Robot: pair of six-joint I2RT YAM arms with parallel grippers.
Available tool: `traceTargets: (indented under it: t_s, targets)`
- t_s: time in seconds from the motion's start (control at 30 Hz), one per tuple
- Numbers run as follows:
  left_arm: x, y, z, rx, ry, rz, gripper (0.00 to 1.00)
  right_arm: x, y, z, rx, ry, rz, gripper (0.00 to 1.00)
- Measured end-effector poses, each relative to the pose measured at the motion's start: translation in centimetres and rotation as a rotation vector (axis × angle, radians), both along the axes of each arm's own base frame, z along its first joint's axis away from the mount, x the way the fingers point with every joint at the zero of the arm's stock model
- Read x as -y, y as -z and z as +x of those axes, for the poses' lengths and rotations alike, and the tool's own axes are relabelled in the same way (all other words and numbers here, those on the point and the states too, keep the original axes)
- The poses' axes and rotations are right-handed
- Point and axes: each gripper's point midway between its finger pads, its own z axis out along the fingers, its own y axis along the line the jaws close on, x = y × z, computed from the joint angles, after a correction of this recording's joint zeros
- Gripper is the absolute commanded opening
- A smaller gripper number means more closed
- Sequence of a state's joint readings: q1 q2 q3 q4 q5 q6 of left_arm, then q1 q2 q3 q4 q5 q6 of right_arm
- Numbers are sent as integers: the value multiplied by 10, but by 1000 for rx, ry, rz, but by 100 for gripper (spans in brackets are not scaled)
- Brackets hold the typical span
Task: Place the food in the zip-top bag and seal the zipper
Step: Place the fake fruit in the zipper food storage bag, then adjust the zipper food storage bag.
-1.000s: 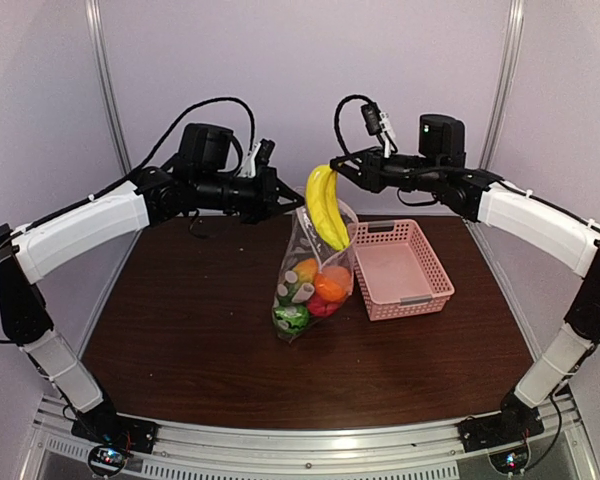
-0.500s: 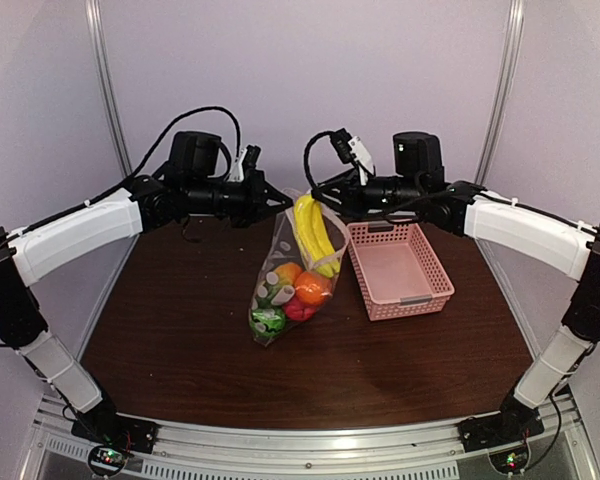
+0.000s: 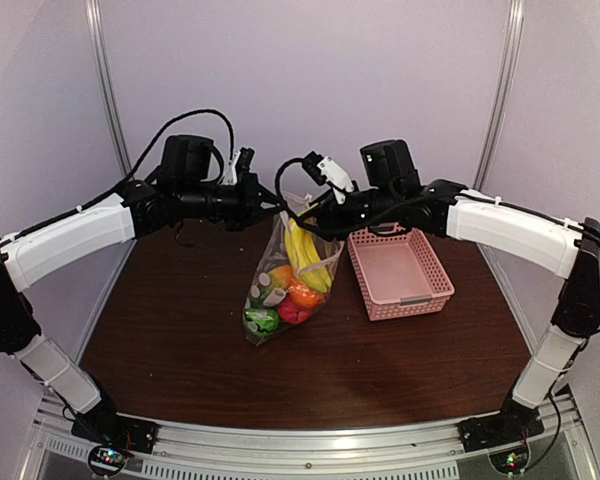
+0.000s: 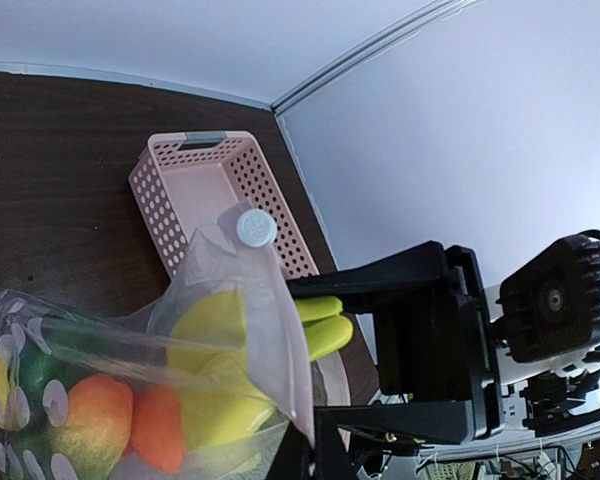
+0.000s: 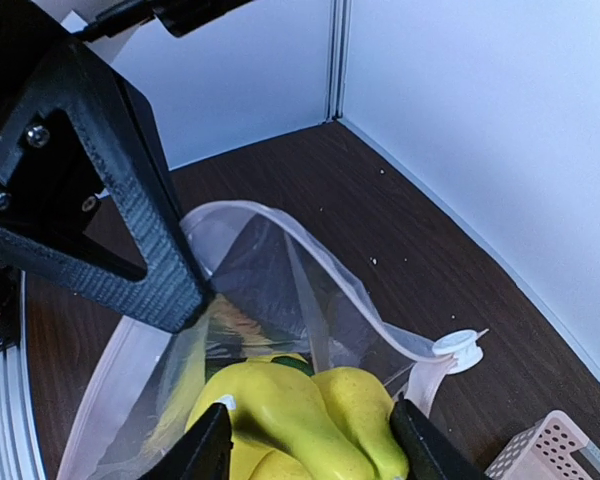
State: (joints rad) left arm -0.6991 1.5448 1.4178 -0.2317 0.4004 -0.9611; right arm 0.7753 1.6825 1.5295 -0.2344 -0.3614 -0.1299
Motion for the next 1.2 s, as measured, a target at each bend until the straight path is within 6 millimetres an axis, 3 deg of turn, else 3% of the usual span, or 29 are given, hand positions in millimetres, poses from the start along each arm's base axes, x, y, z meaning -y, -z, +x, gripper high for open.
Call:
traceTargets:
  t_s: [0.13,0.17,0.3,0.43,0.53,0.6,0.77,0.93,0.97,1.07,1.2]
  targets:
    - [-3,0,-2,1,-3,-1,0,-2,0,-3,-47,-14,-42,87]
    - [-4,0,-1,2,-5,-2,0,0,-7,-4,-43,-19,-44,89]
    - [-7,3,3,4,-15,-3,0,12,-46,-10,-15,-10,-11,90]
    - [-9,5,5,7,-17,-7,0,31,-86,-9,39,36,23,85]
    - [-8,5,4,10,-11,-11,0,45,-82,-3,39,84,-17,81]
    - [-8,5,2,10,-5,-14,0,50,-62,0,2,107,-69,80]
    - [-8,4,1,14,4,-14,0,52,5,10,-129,140,-215,66]
    - [-7,4,0,15,12,-13,0,50,61,14,-249,151,-319,0]
    - [-7,4,-1,16,14,-13,0,50,67,14,-268,152,-331,0]
    - [-6,5,-3,27,34,-1,0,50,63,16,-298,158,-329,0]
    - [0,-9,-6,97,76,46,0,48,15,16,-249,152,-227,0]
